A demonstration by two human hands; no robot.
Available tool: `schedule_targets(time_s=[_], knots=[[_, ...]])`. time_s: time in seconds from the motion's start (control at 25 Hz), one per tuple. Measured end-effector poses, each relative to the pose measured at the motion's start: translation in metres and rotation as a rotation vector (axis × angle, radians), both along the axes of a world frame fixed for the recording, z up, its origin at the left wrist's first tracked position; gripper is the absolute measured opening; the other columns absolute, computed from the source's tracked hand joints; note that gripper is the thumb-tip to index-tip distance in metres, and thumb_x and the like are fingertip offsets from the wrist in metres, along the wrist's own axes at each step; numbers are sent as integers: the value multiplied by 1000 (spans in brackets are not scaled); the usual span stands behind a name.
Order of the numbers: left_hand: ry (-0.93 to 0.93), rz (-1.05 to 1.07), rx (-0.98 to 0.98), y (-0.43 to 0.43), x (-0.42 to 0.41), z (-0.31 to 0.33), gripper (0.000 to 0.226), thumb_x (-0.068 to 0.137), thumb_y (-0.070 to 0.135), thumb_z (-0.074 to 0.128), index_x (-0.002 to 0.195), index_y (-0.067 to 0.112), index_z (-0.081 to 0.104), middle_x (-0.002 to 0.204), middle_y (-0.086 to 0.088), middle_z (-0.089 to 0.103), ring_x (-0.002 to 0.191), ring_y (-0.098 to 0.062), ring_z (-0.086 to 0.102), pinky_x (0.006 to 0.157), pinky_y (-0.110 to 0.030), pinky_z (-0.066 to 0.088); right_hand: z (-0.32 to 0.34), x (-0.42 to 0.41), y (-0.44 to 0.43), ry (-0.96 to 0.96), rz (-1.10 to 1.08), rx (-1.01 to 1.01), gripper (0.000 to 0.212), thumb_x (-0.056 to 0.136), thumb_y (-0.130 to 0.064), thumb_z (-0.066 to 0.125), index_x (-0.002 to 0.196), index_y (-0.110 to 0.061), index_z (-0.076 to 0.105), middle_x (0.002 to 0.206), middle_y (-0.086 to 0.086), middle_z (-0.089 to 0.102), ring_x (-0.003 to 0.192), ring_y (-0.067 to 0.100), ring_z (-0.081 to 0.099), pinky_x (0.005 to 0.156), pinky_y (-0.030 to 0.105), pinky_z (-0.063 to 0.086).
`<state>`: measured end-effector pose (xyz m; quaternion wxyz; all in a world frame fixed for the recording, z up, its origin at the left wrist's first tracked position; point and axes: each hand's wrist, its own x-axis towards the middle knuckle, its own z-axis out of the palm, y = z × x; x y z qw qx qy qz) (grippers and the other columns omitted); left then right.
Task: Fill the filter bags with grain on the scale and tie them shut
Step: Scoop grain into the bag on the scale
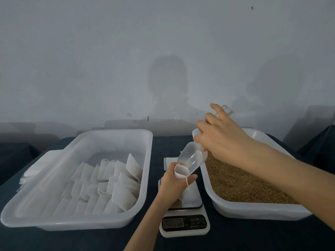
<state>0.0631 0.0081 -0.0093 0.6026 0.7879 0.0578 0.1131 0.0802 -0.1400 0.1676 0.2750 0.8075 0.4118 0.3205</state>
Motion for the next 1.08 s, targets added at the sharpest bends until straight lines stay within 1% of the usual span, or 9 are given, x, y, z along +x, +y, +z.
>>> schedule_targets(time_s=[0.12,0.2,0.32,0.4,0.52,0.68,0.84,0.92,1.08], knots=[[5,12,-8,0,-1,2,46,77,40,76,113,30,48,104,11,57,96,-8,58,72,-18,47,-3,-6,-3,-162,79,20,22,69,-8,67,78,-28,71,77,-4,60,82,21,59,109,52,27],[-4,6,-39,1,-2,3,46,78,37,76,114,29,49,105,9,59,97,-10,59,73,-19,48,-3,-8,-7,-178,98,46,20,66,-10,72,77,-27,71,78,-2,62,81,21,60,108,51,30],[-19,1,-55,2,-4,1,44,80,33,75,115,28,50,105,8,61,97,-12,61,76,-19,50,2,-7,-19,-83,81,192,26,64,-21,82,88,-24,73,89,2,66,89,26,61,109,52,23],[-20,13,-38,2,-5,-1,42,80,33,75,114,29,51,105,7,61,95,-12,61,73,-18,49,6,-3,-35,-30,20,337,29,69,-25,79,97,-24,73,93,5,67,94,28,60,109,52,18],[-14,17,-19,2,-4,-2,42,80,34,75,114,30,50,105,8,60,95,-12,61,72,-16,48,2,10,-70,24,-112,504,31,72,-29,75,102,-22,72,94,8,68,92,31,60,106,48,16],[-15,10,8,3,-3,-4,43,80,36,75,113,34,48,104,12,58,95,-10,60,71,-14,47,-19,34,-117,158,-387,507,34,81,-38,66,114,-29,66,107,1,66,103,26,56,106,43,12],[-19,5,27,3,-2,-4,42,79,38,75,110,38,46,103,14,58,95,-9,60,71,-14,46,-53,47,-148,226,-558,370,38,82,-51,60,119,-46,57,113,-13,62,110,14,53,109,42,14],[-21,1,35,2,-2,-5,40,80,38,75,107,40,46,102,15,58,94,-8,60,70,-13,45,-72,49,-157,264,-595,323,39,81,-55,57,119,-52,53,115,-19,59,112,8,51,111,42,14],[-17,8,44,2,-3,-4,39,80,38,75,104,42,45,103,15,57,94,-7,60,68,-11,44,-99,49,-162,327,-582,364,33,82,-52,58,115,-52,55,114,-20,58,113,7,49,111,41,8]])
